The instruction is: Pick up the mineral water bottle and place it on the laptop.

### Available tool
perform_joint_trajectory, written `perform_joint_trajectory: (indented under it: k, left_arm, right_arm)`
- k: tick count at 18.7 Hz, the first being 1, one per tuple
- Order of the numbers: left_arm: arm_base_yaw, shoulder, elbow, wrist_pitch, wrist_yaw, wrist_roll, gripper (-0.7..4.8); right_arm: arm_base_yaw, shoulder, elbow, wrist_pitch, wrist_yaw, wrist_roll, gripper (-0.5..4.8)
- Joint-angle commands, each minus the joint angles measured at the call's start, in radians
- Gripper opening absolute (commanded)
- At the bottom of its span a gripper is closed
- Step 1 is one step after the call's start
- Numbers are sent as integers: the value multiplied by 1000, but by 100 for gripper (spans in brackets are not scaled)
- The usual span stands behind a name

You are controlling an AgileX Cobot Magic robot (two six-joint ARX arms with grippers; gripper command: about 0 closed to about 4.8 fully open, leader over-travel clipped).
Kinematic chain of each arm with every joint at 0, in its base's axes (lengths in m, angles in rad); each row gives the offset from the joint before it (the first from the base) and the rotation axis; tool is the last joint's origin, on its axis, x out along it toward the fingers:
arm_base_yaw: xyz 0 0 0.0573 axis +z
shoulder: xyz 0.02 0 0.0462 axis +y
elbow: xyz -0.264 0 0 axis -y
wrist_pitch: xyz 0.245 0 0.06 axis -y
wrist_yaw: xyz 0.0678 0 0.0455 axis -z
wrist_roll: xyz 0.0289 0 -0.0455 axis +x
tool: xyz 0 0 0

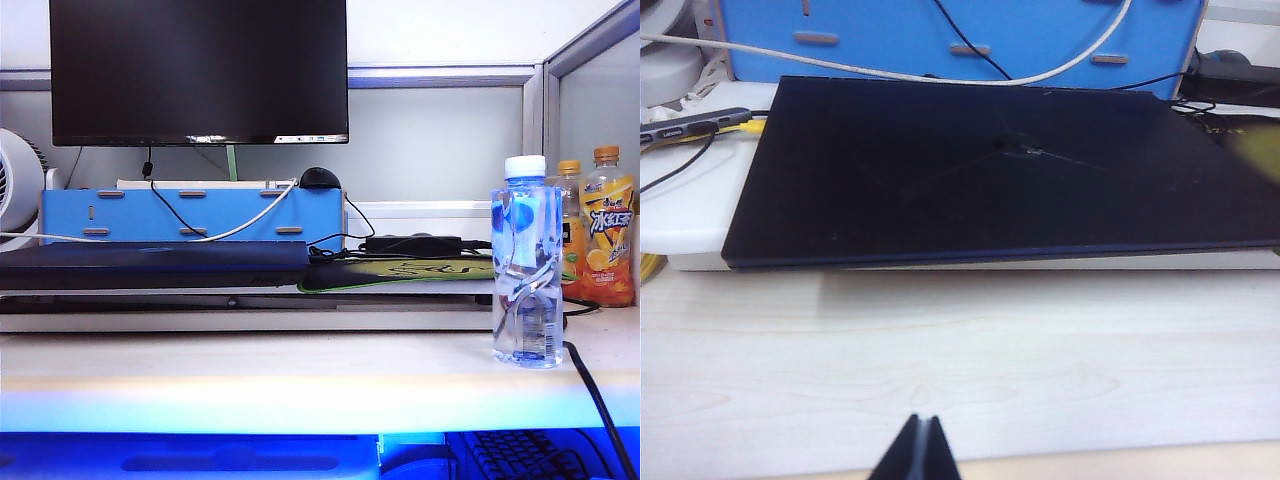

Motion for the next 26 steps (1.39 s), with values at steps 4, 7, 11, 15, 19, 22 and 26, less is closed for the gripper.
perform_joint_trajectory:
  k: [4, 7, 11, 15, 19, 22, 26]
  left_arm:
    - [0, -2, 0, -6, 6, 2, -2]
    - [0, -2, 0, -6, 6, 1, -2]
    - [0, -2, 0, -6, 6, 1, -2]
    - [0, -2, 0, -6, 6, 2, -2]
    - [0, -2, 0, -6, 6, 1, -2]
    - [0, -2, 0, -6, 6, 2, -2]
    - [0, -2, 0, -6, 6, 1, -2]
  right_arm:
    - [0, 225, 58, 47, -294, 124, 22]
    - [0, 229, 58, 161, -304, 207, 23]
    - [0, 228, 58, 146, -286, 125, 479]
    - [2, 239, 60, 53, -224, -52, 479]
    - [28, 239, 78, 34, -27, -195, 479]
    - [119, 251, 118, 30, 191, -350, 479]
    - [276, 368, 135, 50, 359, -476, 479]
